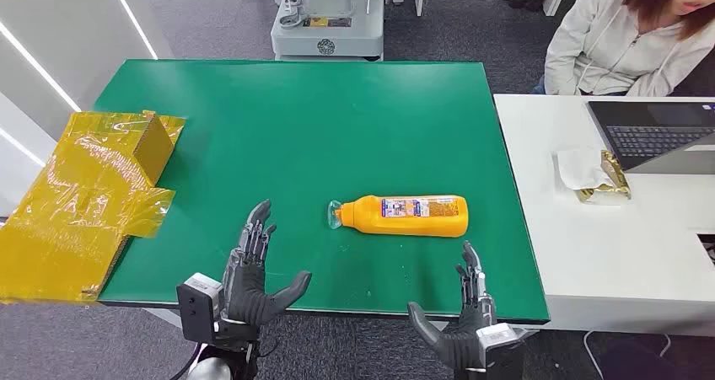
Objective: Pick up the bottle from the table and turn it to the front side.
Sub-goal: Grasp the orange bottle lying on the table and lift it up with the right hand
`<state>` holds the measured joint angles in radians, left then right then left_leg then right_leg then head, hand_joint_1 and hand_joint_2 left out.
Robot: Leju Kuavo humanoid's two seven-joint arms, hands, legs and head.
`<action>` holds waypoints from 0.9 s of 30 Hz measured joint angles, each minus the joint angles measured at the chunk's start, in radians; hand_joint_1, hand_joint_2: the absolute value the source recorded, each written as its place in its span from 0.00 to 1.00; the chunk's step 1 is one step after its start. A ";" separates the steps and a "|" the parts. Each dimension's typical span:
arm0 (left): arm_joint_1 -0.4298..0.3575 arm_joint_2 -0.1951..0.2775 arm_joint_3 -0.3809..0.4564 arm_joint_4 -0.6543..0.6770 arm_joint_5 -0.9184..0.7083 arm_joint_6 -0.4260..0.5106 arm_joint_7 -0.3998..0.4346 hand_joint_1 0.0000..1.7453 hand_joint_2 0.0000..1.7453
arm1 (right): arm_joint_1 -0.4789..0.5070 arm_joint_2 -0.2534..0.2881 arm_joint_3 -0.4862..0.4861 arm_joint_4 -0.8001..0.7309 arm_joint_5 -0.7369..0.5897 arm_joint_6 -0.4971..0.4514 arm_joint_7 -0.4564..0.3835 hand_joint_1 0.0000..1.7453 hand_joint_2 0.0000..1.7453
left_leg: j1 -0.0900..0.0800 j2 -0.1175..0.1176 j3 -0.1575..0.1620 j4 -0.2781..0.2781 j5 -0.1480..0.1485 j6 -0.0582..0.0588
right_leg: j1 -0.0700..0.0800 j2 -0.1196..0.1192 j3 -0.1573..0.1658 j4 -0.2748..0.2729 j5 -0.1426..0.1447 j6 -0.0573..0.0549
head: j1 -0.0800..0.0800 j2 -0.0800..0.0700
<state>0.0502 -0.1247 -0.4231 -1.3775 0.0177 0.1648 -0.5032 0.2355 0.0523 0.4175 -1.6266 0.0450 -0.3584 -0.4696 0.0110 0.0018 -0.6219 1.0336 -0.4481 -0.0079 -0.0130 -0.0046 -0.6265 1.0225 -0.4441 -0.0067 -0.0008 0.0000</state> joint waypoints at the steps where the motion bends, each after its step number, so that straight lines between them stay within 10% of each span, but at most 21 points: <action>1: 0.000 0.000 0.000 0.000 0.001 0.000 0.000 0.00 1.00 | -0.001 0.000 0.000 0.001 0.000 -0.002 0.000 0.00 1.00 | 0.000 0.000 0.000 0.000 0.000 0.000 | 0.000 0.000 0.000 0.000 0.000 0.000 | 0.000 0.000; 27: -0.084 -0.032 -0.022 0.079 0.008 -0.037 -0.020 0.00 1.00 | -0.070 -0.010 0.000 0.038 0.131 -0.085 0.005 0.00 1.00 | 0.000 0.000 0.000 0.000 0.000 0.000 | 0.000 0.000 0.000 0.000 0.000 0.000 | 0.000 0.000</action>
<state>-0.0338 -0.1572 -0.4452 -1.2985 0.0259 0.1276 -0.5232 0.1658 0.0423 0.4171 -1.5886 0.1756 -0.4433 -0.4642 0.0109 0.0018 -0.6216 1.0339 -0.4478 -0.0077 -0.0131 -0.0045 -0.6265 1.0225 -0.4437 -0.0070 -0.0009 0.0000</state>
